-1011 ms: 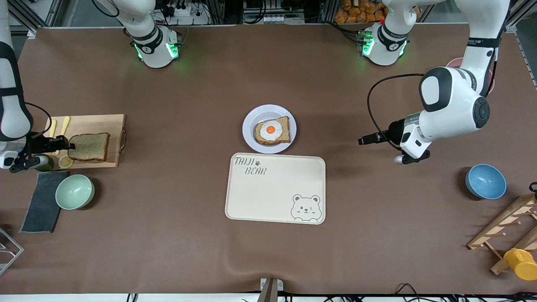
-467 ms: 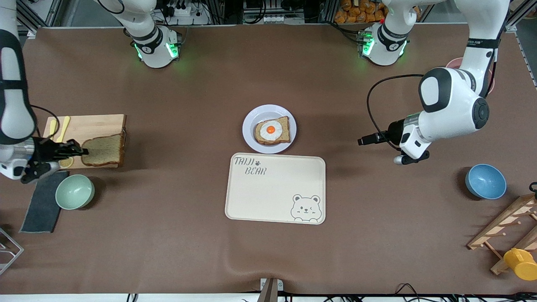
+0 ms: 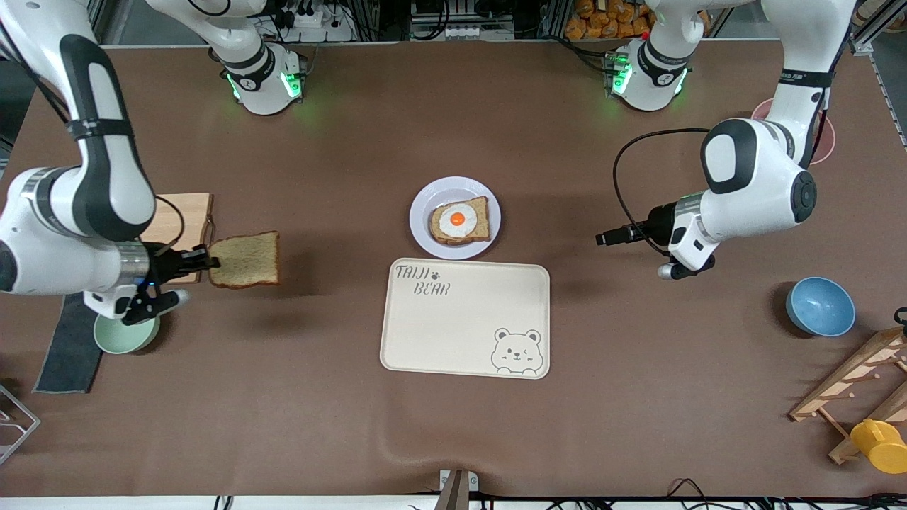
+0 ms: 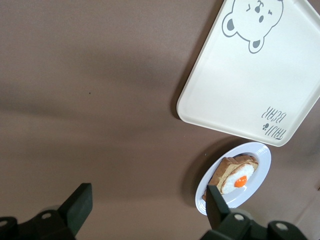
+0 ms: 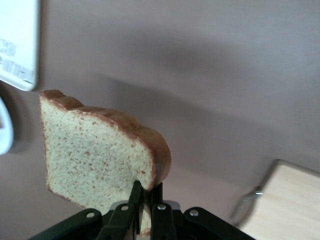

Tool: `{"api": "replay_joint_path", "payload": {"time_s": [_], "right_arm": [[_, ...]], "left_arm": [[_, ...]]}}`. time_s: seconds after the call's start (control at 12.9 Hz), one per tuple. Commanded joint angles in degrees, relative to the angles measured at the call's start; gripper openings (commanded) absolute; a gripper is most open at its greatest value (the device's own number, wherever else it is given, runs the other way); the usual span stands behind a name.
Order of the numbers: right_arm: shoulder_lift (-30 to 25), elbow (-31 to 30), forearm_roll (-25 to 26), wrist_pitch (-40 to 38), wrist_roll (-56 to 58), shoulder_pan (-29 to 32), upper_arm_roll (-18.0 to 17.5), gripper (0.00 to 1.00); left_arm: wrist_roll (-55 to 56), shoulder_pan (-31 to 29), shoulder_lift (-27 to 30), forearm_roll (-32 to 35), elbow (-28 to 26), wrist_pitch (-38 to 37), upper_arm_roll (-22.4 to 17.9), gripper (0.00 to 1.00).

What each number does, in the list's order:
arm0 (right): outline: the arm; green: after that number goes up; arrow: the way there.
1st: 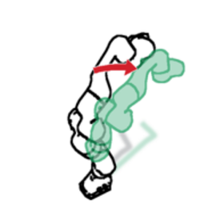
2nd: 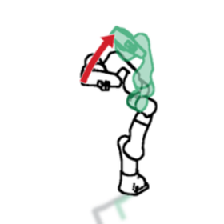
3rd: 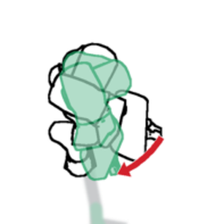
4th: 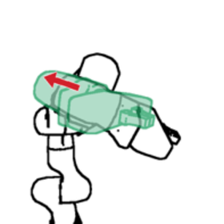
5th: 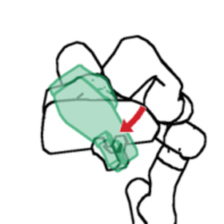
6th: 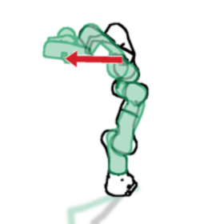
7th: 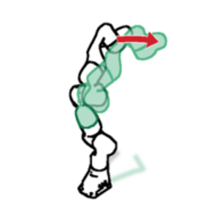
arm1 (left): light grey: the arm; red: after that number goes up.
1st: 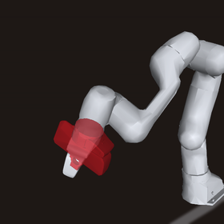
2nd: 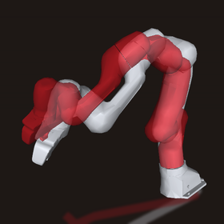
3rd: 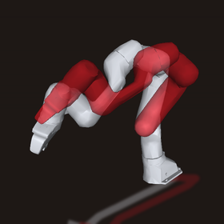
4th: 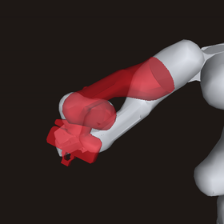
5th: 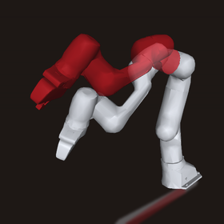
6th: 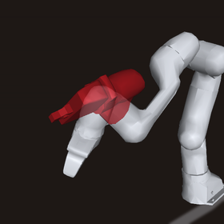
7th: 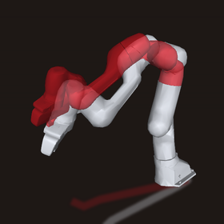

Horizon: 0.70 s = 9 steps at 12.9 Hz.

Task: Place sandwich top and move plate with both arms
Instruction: 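Grasp the bread slice edge with the right gripper and lift it, then carry the bread slice to the egg plate and lay it on top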

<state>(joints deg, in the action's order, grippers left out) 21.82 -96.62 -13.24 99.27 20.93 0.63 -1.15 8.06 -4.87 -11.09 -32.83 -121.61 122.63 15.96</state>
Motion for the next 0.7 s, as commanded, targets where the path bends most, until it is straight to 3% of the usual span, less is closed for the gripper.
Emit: {"api": "replay_joint_path", "payload": {"time_s": [0.0,0.39,0.62], "right_arm": [[-1.34,1.87,-1.53,-2.76,-10.43,-3.42,-1.74,0.0],[-0.81,2.58,-9.95,-2.33,-25.12,-12.74,-3.07,0.0],[-0.2,2.14,-15.32,-1.02,-26.03,-16.27,-3.15,0.0]], "left_arm": [[-0.85,0.03,-0.42,-1.18,0.23,-0.2,0.04,1.0],[-0.85,0.12,-0.42,-1.09,-0.56,-0.11,0.04,1.0],[-0.85,0.12,-0.77,-1.27,-0.91,-0.02,0.12,1.0]]}}
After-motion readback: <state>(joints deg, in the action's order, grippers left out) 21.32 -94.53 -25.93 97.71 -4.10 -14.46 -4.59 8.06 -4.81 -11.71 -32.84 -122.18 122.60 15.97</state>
